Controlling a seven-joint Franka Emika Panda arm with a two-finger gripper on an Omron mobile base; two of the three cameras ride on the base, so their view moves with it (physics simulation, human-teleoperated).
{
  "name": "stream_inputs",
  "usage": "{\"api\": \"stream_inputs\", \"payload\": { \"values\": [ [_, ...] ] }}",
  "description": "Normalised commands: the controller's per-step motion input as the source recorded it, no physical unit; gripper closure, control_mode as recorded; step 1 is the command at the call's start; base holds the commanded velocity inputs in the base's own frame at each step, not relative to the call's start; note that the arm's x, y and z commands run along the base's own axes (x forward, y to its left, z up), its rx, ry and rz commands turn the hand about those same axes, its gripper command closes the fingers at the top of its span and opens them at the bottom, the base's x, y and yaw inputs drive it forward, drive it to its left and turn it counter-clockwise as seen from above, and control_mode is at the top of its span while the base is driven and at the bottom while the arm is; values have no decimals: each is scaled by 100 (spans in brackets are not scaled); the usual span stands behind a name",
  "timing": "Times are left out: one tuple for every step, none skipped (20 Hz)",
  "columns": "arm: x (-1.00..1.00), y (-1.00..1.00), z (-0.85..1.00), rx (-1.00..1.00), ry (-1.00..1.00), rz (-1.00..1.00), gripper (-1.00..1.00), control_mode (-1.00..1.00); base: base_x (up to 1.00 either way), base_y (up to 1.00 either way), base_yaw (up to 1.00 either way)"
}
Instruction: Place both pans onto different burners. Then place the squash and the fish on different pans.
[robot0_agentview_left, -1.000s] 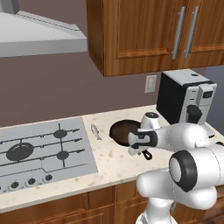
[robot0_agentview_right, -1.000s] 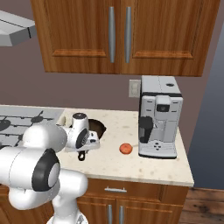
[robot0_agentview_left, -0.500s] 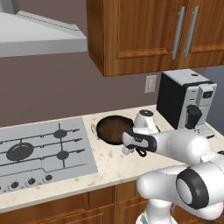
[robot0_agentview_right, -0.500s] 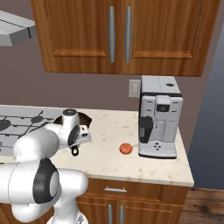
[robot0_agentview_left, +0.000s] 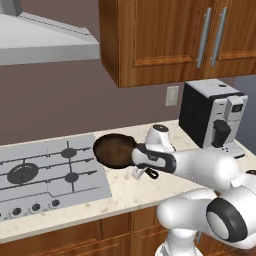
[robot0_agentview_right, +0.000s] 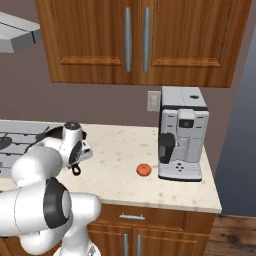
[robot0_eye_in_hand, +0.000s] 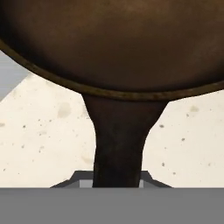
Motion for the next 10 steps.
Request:
{"api": "stream_inputs", "payload": {
  "values": [
    [0,45,16,8,6,19,100,-100,0,0,0],
    [0,46,17,7,7,18,100,-100,0,0,0],
    [0,51,15,6,9,18,100,-100,0,0,0],
    [0,56,12,4,10,16,100,-100,0,0,0],
    [0,59,10,1,8,14,100,-100,0,0,0],
    [0,61,9,0,6,9,100,-100,0,0,0],
    [-1,63,5,0,6,5,100,-100,0,0,0],
    [-3,66,6,0,6,2,100,-100,0,0,0],
    [-5,63,3,0,8,0,100,-100,0,0,0],
    [-4,63,1,0,9,0,100,-100,0,0,0]
  ]
}}
